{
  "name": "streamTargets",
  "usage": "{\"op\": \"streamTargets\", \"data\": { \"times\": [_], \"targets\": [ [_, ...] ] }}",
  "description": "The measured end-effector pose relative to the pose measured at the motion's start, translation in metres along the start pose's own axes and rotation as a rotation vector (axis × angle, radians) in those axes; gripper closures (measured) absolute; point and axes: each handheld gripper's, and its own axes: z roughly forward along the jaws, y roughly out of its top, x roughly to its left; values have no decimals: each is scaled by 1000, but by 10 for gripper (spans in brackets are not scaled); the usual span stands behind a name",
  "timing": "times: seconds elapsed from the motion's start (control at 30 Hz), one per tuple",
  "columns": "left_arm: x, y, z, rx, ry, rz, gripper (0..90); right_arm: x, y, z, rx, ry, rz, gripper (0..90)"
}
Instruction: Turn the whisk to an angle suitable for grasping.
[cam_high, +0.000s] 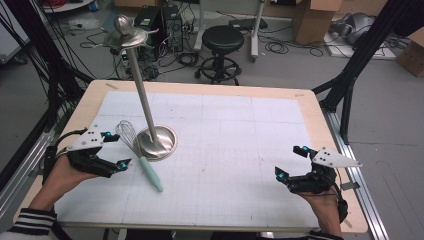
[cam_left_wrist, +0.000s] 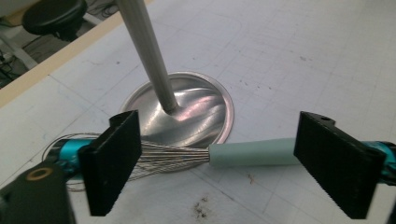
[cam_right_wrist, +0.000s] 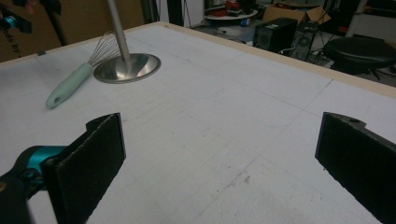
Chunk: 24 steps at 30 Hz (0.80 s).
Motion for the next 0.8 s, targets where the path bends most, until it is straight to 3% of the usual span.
{"op": "streamTargets", "data": {
  "times": [0.1, 0.3, 0.57, 0.63, 0.77, 0.8],
  "targets": [
    [1, 2, 4, 16, -18, 5, 249, 0, 0, 0, 2, 1, 1, 6],
    [3, 2, 17, 62, -38, 9, 302, 0, -1, 0, 5, 5, 2, 6],
    [4, 6, 34, 105, -35, 20, 381, 0, -1, 3, 12, 6, 3, 6],
    [5, 7, 37, 114, -44, 16, 469, 0, -1, 4, 13, 9, 7, 6],
    [7, 6, 41, 134, -47, 8, 552, 0, -1, 5, 15, 11, 0, 7],
    [7, 5, 43, 139, -50, 8, 645, 0, -1, 5, 15, 11, 3, 6]
  ]
}}
